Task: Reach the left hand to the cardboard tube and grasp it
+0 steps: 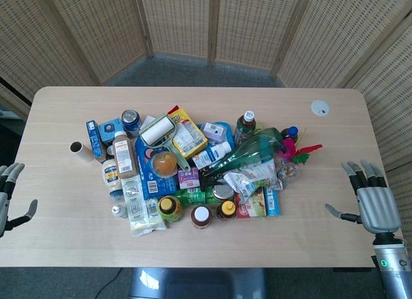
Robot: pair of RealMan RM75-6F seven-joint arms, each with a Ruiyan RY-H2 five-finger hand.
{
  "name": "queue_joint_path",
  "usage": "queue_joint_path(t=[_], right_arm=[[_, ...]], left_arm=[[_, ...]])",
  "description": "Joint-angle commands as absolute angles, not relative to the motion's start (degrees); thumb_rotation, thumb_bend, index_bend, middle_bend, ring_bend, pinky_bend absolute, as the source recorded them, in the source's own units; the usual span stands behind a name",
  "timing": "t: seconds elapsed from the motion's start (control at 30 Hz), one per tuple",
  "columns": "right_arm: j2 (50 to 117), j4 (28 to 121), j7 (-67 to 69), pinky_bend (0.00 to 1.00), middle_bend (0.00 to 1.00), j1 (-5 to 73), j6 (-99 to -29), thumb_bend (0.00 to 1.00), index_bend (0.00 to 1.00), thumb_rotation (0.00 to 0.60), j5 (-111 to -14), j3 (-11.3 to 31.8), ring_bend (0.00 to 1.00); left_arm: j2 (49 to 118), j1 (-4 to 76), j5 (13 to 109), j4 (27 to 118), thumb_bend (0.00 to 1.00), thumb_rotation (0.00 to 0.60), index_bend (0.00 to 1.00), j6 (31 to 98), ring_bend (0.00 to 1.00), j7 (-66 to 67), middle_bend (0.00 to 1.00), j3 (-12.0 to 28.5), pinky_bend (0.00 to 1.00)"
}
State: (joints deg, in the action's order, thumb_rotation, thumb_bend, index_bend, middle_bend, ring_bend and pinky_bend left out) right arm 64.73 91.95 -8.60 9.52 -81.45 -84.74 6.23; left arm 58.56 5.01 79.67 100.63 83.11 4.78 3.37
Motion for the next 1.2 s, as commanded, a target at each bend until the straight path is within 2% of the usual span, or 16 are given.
queue_joint_path(t=[0.03,0.43,0.77,1.2], right_arm=[[64.67,92.07,-8.61,0.00,0.13,9.46,-81.48,0.18,0.06,0.347,-84.69,6.14,0.00],[63.53,93.25,-7.76,0.00,0.13,8.14,-82.68,0.18,0.06,0.347,-84.71,5.21,0.00],[63.26,93.50,-8.34,0.00,0.13,8.08,-82.38,0.18,0.06,0.348,-84.05,5.26,0.00],[63.25,93.91,-9.85,0.00,0.13,8.02,-82.30,0.18,0.06,0.342,-82.93,5.55,0.00]], left_arm=[[58.72,5.21,79.71,100.52,0.44,0.454,0.03,82.73,0.08,4.72,0.06,3.36,0.00],[57.81,5.86,79.87,101.12,0.44,0.455,0.01,81.64,0.08,3.01,0.05,3.63,0.00],[59.26,9.97,75.38,97.07,0.44,0.452,0.00,72.99,0.08,-3.79,0.04,5.44,0.00],[65.38,15.59,69.07,85.18,0.44,0.452,0.00,61.63,0.08,-13.67,0.03,8.48,0.00]])
